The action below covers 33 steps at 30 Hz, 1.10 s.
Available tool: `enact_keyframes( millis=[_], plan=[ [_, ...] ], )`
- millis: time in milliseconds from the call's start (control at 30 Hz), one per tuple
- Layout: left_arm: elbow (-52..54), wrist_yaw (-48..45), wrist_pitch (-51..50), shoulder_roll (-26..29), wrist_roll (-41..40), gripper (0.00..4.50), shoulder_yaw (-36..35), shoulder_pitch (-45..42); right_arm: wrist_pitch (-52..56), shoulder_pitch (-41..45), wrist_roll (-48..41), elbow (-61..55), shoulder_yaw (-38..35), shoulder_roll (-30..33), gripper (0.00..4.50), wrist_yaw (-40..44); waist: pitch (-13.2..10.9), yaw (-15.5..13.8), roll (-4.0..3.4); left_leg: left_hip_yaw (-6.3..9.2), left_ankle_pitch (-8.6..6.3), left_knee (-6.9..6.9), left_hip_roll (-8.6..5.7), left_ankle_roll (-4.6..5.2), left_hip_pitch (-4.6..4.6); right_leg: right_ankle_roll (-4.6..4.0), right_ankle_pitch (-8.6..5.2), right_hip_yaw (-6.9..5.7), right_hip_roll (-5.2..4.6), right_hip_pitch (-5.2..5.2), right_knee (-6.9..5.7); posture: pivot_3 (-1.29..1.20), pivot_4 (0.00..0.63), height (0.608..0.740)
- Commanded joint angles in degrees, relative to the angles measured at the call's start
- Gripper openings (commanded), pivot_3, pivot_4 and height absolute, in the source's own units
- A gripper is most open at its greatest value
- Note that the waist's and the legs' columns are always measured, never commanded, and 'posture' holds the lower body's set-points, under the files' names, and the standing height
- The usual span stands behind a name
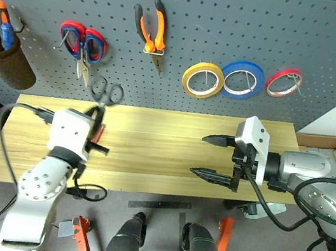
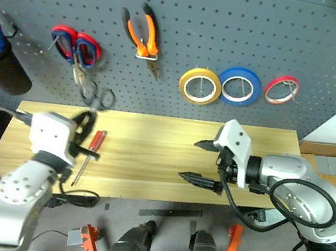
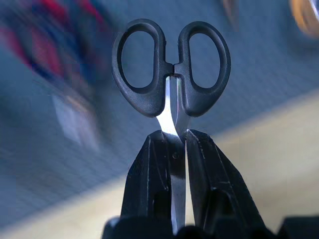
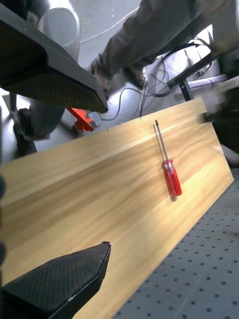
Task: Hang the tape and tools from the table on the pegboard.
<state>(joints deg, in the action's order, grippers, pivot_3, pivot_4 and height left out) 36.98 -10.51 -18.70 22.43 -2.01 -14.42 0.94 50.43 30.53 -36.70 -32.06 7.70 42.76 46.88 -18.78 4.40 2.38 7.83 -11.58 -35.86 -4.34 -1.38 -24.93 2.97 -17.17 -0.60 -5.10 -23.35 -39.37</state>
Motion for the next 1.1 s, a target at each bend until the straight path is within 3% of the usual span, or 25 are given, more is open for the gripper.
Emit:
enact_keyframes(
  millis=[33, 567, 1100],
  plan=[
    [2.16, 2.08, -2.13, 0.86, -0.53, 0.20, -4.54, -4.64, -3.27, 0.90, 1.42, 0.47, 0.02, 0.28, 4.50, 1.95, 0.00, -0.35, 0.00, 0.01, 0.00, -0.03, 0.00, 0.00, 0.00, 0.01, 0.01, -0.01, 0.02, 0.02, 0.00, -0.11, 0.311, 0.740],
    [-0.55, 3.90, -8.74, -0.82, -5.37, 0.20, -9.87, -9.73, -4.57, 6.11, 1.59, 5.46, -0.66, -1.54, 4.50, 5.14, 0.00, -1.22, 0.00, 0.01, -0.01, -0.09, 0.00, -0.04, 0.00, 0.05, 0.05, -0.01, 0.06, 0.03, 0.01, -0.11, 0.308, 0.740],
    [-4.30, 3.09, -9.66, -1.49, -8.58, 0.20, -8.25, -11.28, -3.34, 10.03, -3.14, 5.69, -4.26, -6.71, 4.50, 2.41, 0.00, -1.16, 0.00, 0.01, 0.00, -0.12, 0.00, -0.07, 0.00, 0.03, 0.07, -0.01, 0.06, 0.04, -0.02, -0.12, 0.312, 0.740]
  ],
)
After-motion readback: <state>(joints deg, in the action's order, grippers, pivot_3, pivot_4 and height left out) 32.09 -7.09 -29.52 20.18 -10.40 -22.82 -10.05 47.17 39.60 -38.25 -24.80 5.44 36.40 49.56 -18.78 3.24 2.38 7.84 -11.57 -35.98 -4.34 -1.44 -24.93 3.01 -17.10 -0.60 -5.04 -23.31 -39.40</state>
